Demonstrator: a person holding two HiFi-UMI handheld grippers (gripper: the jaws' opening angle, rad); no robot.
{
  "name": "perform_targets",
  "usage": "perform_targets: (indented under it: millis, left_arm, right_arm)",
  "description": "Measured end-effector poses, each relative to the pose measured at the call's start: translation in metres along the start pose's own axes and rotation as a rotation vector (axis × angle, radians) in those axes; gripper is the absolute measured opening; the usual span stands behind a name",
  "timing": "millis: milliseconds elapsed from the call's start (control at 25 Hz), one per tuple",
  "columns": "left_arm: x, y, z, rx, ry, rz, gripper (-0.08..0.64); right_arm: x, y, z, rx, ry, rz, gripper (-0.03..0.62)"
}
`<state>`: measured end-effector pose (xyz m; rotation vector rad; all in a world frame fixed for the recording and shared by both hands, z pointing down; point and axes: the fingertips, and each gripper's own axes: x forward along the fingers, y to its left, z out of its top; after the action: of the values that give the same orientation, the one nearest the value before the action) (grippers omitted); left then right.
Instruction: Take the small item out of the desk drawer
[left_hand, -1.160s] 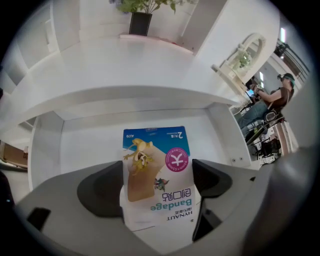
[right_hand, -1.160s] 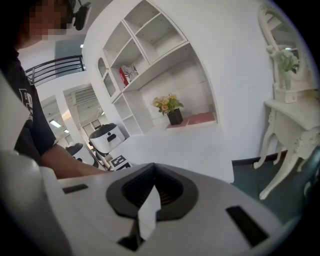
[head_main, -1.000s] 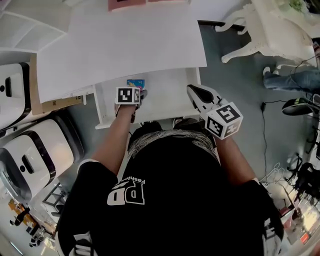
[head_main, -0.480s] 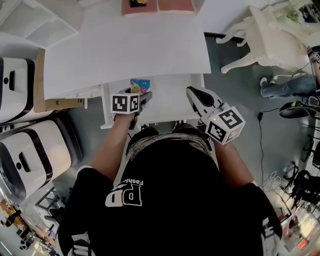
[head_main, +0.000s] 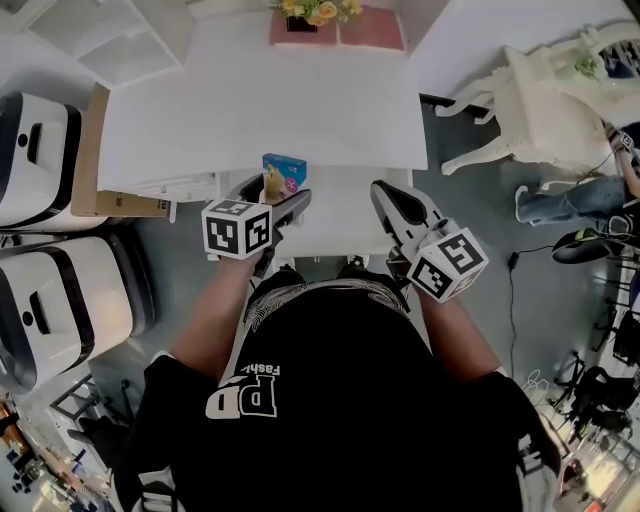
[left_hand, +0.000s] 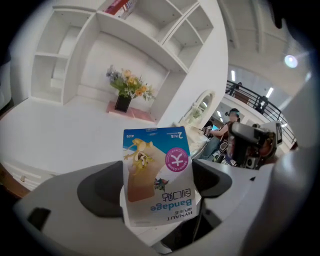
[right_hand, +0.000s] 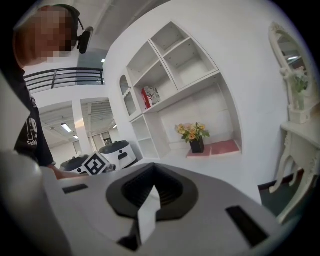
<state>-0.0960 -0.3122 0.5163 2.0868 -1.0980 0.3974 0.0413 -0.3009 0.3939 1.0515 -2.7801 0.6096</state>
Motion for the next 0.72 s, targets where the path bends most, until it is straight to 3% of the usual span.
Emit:
perform_targets:
  millis: [400,720]
  left_arm:
    - [-0.076,-0.015,0.040,0.062,-0.182,-0.046,0.425]
    - [-0.101,-0.026,0.056,0.119,-0.227,-0.101,0.425]
  right_arm:
    - [0.022,0.031,0.003,-0.047,-0.026,-0.006,0.008]
    - [0.031,0.046,0.001,-0.049,-0.036,-0.022,0.008]
